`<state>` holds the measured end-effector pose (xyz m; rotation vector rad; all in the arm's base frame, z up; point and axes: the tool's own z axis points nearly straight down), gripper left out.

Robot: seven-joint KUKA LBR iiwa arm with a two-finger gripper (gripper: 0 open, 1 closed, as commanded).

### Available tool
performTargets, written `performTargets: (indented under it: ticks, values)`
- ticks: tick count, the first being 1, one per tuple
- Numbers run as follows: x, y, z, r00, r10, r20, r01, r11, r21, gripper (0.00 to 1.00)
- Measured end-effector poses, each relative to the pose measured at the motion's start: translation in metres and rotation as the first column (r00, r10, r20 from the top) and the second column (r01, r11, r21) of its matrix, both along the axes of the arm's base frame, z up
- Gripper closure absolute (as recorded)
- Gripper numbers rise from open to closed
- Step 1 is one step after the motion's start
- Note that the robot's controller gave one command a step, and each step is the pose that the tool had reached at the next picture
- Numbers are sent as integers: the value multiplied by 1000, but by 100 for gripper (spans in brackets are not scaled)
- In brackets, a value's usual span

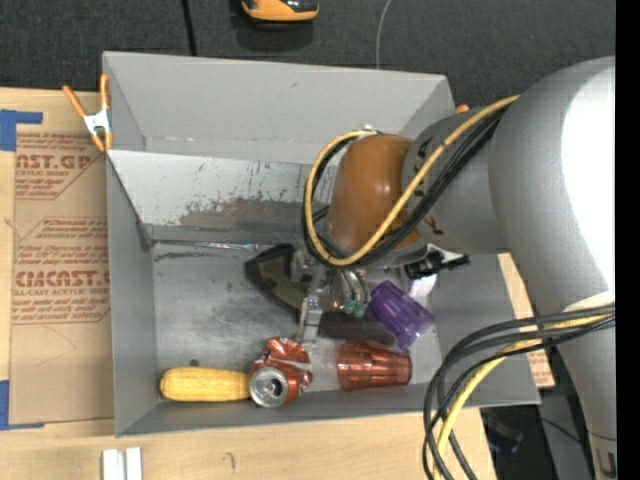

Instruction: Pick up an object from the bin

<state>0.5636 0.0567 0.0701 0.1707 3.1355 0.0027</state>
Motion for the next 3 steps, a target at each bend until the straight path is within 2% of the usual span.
performTargets:
  ticks: [1,2,3]
  values:
    - [1,0,0,1000,-1,3,1,1000,0,100]
    - [1,0,0,1000,-1,3,1,1000,0,100]
    - [14,0,178,999,48,10,-48,999,-1,100]
